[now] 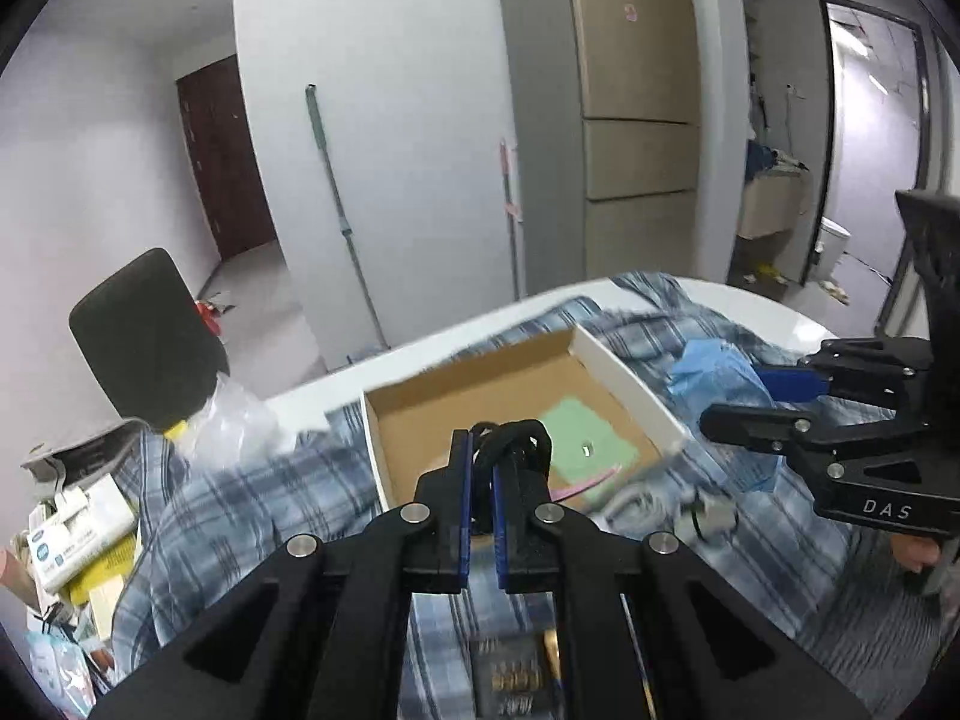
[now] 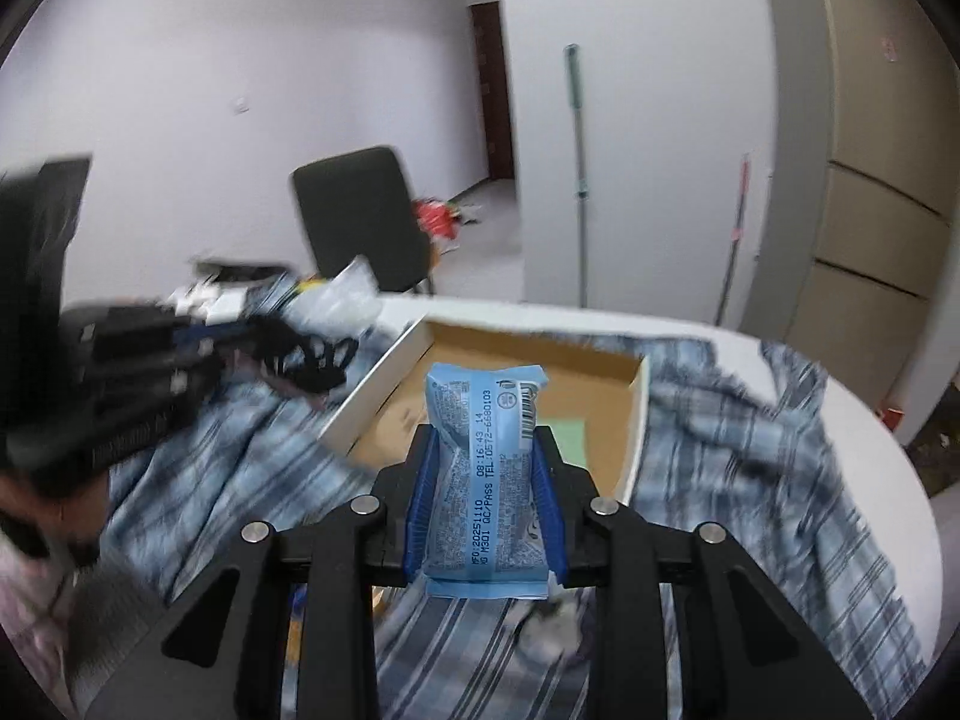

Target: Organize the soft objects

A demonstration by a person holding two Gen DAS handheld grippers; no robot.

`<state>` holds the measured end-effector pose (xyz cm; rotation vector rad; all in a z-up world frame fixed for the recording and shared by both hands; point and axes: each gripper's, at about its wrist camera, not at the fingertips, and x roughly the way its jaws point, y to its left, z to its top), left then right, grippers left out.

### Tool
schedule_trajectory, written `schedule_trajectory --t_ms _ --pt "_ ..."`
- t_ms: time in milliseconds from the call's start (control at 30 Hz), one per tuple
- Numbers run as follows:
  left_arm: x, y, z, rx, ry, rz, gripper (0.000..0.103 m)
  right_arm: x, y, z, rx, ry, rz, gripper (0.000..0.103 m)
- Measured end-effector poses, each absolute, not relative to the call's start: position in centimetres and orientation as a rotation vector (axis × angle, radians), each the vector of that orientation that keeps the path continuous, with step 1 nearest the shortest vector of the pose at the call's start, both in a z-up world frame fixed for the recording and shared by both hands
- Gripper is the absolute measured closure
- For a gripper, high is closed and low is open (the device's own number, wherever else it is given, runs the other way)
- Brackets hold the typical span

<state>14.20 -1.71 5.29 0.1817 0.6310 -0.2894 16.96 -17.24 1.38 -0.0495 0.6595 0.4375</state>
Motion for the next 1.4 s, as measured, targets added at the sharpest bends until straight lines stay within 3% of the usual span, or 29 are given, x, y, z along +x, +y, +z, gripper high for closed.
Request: schedule_trajectory --t_ms 200,533,833,933,1000,1100,1133,1400 --pt "16.8 -3.3 6.0 0.159 0.587 -0.246 0.097 20.8 -16.7 0.8 -0.070 0.606 0.335 0.073" --pt "22.5 -2.9 1.1 0.065 0.718 -0.261 0.097 24.7 -17.2 -5.8 -0.004 0.753 0.353 0.073" --pt "25.1 -2.1 -3.2 0.029 0.868 -0.249 0.096 26.0 -17.3 -8.4 0.016 0.856 0.364 0.073" --pt "25.3 -1.6 -3.7 -0.011 0.903 -0.268 0.096 26.3 -17.1 -9.0 0.004 0.875 0.371 0.065" --pt "25.2 -1.6 -3.8 0.003 0.919 -0.268 0.090 26.3 -17.0 -9.0 -0.007 0.873 0.374 0.037" --pt "25.0 -1.5 -3.6 -0.008 0.912 -0.260 0.046 26.0 -17.1 -8.4 -0.018 0.842 0.357 0.037" --pt "24.9 -1.5 -3.3 -0.002 0.897 -0.250 0.026 25.9 -17.2 -8.2 -0.022 0.837 0.356 0.037" --pt "23.2 -0.8 0.2 0.007 0.773 -0.210 0.024 25.5 -18.6 -5.9 0.015 0.806 0.330 0.037"
